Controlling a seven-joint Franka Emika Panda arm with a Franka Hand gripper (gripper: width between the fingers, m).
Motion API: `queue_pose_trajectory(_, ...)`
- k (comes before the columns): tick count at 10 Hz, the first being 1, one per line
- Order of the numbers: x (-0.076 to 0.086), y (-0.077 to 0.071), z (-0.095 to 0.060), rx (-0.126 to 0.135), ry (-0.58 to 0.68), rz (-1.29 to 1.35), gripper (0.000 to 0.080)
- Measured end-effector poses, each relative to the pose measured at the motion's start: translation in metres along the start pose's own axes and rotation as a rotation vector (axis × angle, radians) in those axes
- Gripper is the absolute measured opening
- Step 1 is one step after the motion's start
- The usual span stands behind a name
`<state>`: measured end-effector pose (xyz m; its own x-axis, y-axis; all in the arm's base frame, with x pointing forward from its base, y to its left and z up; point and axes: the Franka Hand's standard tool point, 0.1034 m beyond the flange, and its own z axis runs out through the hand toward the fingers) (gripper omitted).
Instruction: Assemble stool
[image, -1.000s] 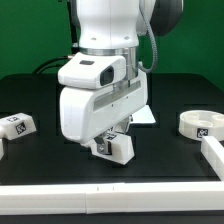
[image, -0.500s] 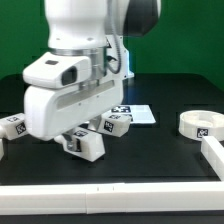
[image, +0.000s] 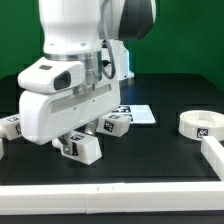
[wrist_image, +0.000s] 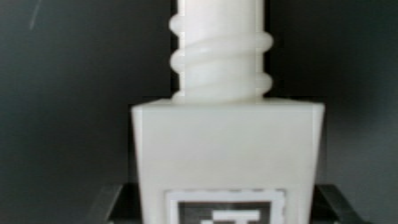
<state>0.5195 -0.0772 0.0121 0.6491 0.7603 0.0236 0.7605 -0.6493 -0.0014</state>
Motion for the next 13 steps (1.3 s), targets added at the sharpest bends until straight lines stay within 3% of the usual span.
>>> queue_pose_trajectory(2, 0.0, 0.0, -0.001, 0.001, -0.001, 0.001, 0.057)
queue_pose_trajectory(3, 0.003, -0.001, -0.011, 0.015, -0.011, 0.012, 0.057)
queue_pose_trajectory(4, 0.01, -0.003, -0.026, 0.021, -0.017, 0.027, 0.0633)
queue_pose_trajectory(6, 0.03, -0.016, -0.052, 0.03, -0.03, 0.074, 0.0645)
queue_pose_trajectory(8, 0.054, -0.032, -0.069, 0.012, -0.02, 0.096, 0.0649)
queue_pose_trajectory(11, 0.053, -0.033, -0.065, 0.019, -0.023, 0.088, 0.0649)
queue_pose_trajectory(12, 0.056, -0.044, -0.059, 0.033, -0.027, 0.198, 0.0649)
queue_pose_trajectory(13, 0.066, -0.066, -0.056, 0.043, -0.029, 0.242, 0.0649)
